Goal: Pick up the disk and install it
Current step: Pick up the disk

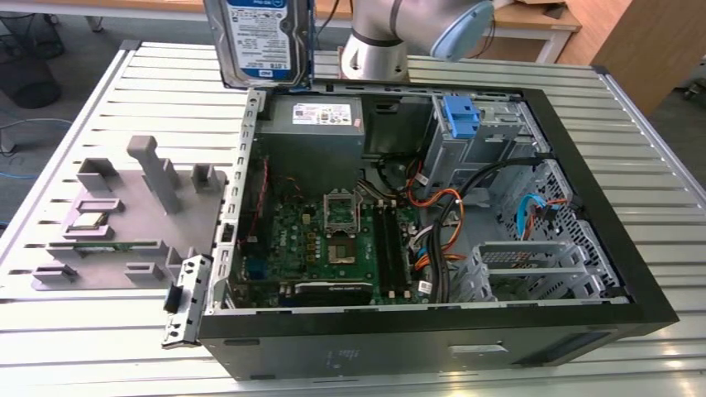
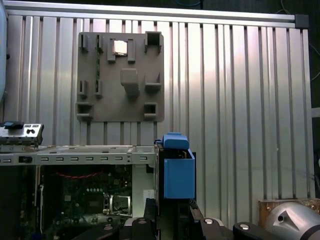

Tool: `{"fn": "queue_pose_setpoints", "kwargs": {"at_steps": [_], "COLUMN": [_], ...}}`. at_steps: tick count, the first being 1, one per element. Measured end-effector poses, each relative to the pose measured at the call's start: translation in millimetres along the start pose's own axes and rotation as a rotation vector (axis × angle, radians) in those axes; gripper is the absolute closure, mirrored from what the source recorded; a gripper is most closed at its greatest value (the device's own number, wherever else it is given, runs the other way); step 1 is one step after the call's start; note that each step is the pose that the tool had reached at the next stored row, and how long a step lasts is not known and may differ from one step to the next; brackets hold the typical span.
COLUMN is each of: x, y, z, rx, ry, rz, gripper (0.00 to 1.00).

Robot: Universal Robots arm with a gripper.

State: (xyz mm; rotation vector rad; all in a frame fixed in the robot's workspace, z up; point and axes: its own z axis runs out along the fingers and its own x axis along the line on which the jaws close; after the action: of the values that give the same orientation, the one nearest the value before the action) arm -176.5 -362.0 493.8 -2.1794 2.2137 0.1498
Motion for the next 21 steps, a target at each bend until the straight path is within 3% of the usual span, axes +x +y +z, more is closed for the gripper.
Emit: {"fn": "queue_pose_setpoints", "kwargs": {"at_steps": [21], "x": [-1.3], "y": [-69.5], "z": [-3.1], "rx": [-0.0002], "ry": [0.0000], "rz": [0.000], "gripper": [0.65]}}
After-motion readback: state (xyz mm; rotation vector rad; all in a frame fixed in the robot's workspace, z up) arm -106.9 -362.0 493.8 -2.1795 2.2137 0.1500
